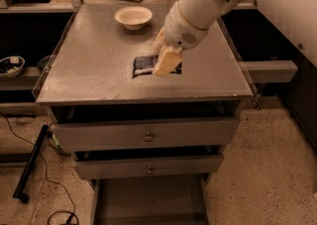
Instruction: Place rxbar blueberry into bottom drawer
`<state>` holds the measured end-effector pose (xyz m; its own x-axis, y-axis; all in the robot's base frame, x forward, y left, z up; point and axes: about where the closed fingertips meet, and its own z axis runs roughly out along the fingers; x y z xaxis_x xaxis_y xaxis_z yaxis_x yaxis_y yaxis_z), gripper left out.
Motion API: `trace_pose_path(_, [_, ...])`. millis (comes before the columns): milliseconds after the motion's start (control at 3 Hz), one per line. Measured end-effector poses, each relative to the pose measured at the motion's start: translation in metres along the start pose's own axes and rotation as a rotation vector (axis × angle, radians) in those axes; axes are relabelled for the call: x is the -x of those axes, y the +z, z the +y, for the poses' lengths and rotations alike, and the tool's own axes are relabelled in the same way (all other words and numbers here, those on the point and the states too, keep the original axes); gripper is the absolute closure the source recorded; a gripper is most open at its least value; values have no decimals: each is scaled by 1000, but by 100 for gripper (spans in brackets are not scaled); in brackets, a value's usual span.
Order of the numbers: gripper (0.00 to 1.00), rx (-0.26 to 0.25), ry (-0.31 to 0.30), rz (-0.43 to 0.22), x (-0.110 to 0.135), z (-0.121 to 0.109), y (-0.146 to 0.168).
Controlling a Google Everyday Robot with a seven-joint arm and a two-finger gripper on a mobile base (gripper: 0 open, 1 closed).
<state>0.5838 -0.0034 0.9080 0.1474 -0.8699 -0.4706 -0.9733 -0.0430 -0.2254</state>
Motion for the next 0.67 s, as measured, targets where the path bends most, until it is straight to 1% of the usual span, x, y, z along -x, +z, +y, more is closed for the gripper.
trace_pose_path(333, [100, -24, -5, 1, -15, 38, -11])
trace_pose_path(667, [100, -24, -6, 1, -15, 38, -11])
